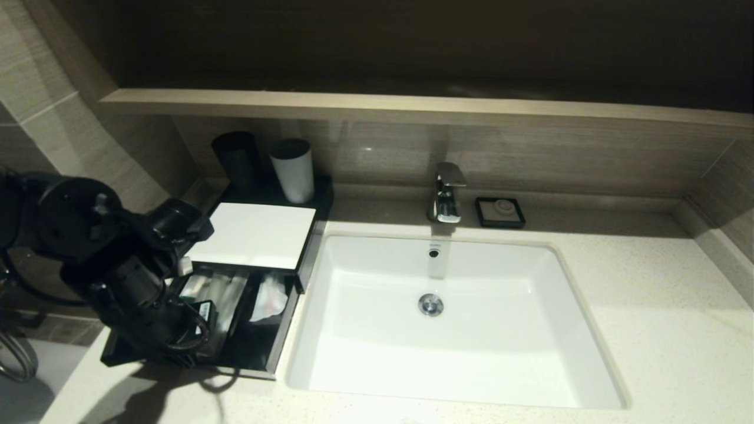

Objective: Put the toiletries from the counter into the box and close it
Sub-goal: Place the bathroom toiletry into the drawer

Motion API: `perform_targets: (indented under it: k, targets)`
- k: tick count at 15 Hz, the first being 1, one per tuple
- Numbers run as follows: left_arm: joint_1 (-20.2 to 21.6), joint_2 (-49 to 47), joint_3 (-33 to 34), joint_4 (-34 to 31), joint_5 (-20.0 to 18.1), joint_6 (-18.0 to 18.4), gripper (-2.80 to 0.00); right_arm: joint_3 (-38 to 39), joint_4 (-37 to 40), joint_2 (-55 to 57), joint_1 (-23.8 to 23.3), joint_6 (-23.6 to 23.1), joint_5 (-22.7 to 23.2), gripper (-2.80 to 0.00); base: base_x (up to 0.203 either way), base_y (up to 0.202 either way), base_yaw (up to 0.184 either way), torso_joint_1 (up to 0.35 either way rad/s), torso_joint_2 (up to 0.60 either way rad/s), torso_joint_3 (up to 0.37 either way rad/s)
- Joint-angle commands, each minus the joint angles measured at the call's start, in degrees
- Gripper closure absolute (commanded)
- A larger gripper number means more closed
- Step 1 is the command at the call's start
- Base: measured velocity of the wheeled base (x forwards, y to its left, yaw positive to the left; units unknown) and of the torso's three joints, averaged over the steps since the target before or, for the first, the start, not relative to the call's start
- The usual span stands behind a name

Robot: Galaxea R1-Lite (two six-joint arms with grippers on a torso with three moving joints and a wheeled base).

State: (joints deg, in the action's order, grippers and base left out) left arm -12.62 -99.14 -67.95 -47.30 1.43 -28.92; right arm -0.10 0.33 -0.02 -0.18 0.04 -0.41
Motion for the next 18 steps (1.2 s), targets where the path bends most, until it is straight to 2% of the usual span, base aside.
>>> perform_targets:
  k: [1,5,12,18]
  targets:
    - [0.05,-0.69,-0.58,0.24,0.13,-0.18,0.00,0.01,0.02,-0.06,0.01,0.05,-0.02,0.00,0.000,0.000,0.000,0.000,0.00,0.000]
    - [0.11,-1.85,-1.72,1.12,2.62,-0.26,0.00,0.01,0.02,-0.06,0.01,0.05,-0.02,0.00,0.000,0.000,0.000,0.000,0.00,0.000]
    - [4.03,-2.38,-5.45,1.11,2.63,0.35,0.00,0.01,0.02,-0.06,0.01,0.05,-0.02,0.00,0.000,0.000,0.000,0.000,0.00,0.000]
    - [5.45,-2.10,-8.29,1.08,2.62,0.24,0.00,0.01,0.02,-0.06,0.01,-0.04,-0.02,0.00,0.000,0.000,0.000,0.000,0.00,0.000]
